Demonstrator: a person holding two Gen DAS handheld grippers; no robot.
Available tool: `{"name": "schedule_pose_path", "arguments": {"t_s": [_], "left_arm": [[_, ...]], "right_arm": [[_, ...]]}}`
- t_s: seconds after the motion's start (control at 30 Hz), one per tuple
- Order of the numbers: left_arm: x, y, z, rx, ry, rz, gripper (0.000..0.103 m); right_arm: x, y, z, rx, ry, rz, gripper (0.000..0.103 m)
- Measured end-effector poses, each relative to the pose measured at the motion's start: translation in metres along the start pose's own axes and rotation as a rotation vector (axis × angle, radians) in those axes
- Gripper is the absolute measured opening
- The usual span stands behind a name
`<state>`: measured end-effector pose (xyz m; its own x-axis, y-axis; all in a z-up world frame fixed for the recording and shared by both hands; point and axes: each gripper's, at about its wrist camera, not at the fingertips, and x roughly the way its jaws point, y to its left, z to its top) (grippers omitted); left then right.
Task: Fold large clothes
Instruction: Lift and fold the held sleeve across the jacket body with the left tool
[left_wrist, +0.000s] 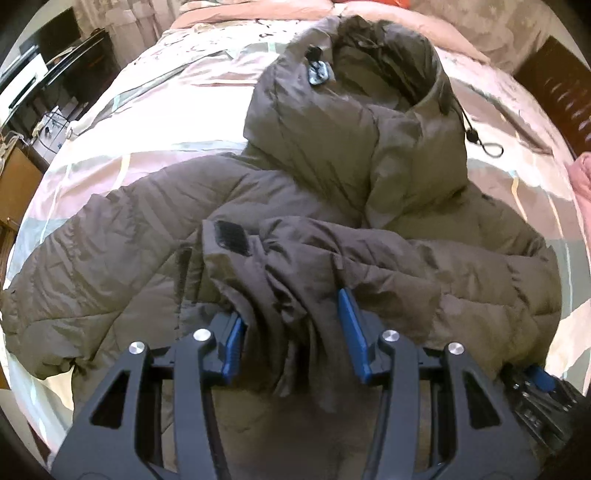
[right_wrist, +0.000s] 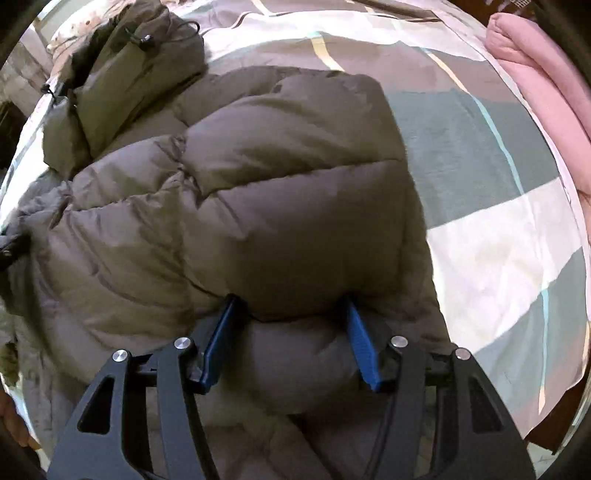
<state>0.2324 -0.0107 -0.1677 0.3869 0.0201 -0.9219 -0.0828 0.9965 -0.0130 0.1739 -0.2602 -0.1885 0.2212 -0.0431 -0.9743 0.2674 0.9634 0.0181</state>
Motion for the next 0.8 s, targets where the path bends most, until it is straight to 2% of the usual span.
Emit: {"name": "schedule_pose_path", "arguments": {"t_s": [0.03,0.07,0.1,0.13,0.17,0.27,0.33,0.37,0.43,0.5,0.53,0.57,0.63,0.77,0.8], "left_arm": [[-0.005,0.007,0.001,-0.016,-0.001,-0.009,0.058],[-0.012,0.015,0.003,-0.036,-0.004,-0.022,0.076],[-0.022,0.028,0.005,-0.068,-0.017,-0.04,0.092],[-0.032,0.041,0.005,-0.102,-0.036,-0.057,0.096],[-0.047,0.063,0.005,-0.152,-0.07,-0.086,0.097],[-0.065,0.114,0.002,-0.224,-0.105,-0.096,0.101],[-0.067,0.157,-0.002,-0.297,-0.09,-0.08,0.101],[-0.065,0.187,-0.007,-0.371,-0.068,-0.093,0.101],[-0.055,0.247,-0.024,-0.558,-0.011,-0.164,0.101],[-0.041,0.311,-0.057,-0.818,0.062,-0.253,0.101],[-0.034,0.334,-0.074,-0.919,0.104,-0.264,0.101],[-0.027,0.359,-0.093,-1.014,0.147,-0.254,0.101],[-0.018,0.401,-0.121,-1.139,0.165,-0.222,0.101],[-0.009,0.452,-0.144,-1.223,0.13,-0.117,0.101],[-0.006,0.457,-0.147,-1.23,0.122,-0.114,0.101]], "right_arm": [[-0.003,-0.001,0.001,0.021,0.004,0.008,0.06],[-0.008,-0.004,0.002,0.047,0.008,0.029,0.062],[-0.016,-0.007,0.002,0.078,0.007,0.081,0.073],[-0.024,-0.008,0.002,0.099,-0.001,0.136,0.08],[-0.03,-0.008,0.0,0.109,-0.011,0.164,0.09],[-0.046,0.002,-0.007,0.075,-0.038,0.188,0.091],[-0.048,0.012,-0.014,0.03,-0.03,0.194,0.091],[-0.048,0.016,-0.019,0.015,-0.022,0.195,0.091],[-0.046,0.027,-0.024,-0.015,0.007,0.205,0.091],[-0.046,0.036,-0.031,-0.032,0.024,0.211,0.091],[-0.047,0.039,-0.035,-0.039,0.029,0.208,0.091],[-0.046,0.044,-0.035,-0.048,0.032,0.204,0.091],[-0.046,0.048,-0.038,-0.057,0.033,0.196,0.091],[-0.043,0.05,-0.04,-0.054,0.047,0.193,0.091],[-0.041,0.051,-0.04,-0.055,0.051,0.193,0.091]]}}
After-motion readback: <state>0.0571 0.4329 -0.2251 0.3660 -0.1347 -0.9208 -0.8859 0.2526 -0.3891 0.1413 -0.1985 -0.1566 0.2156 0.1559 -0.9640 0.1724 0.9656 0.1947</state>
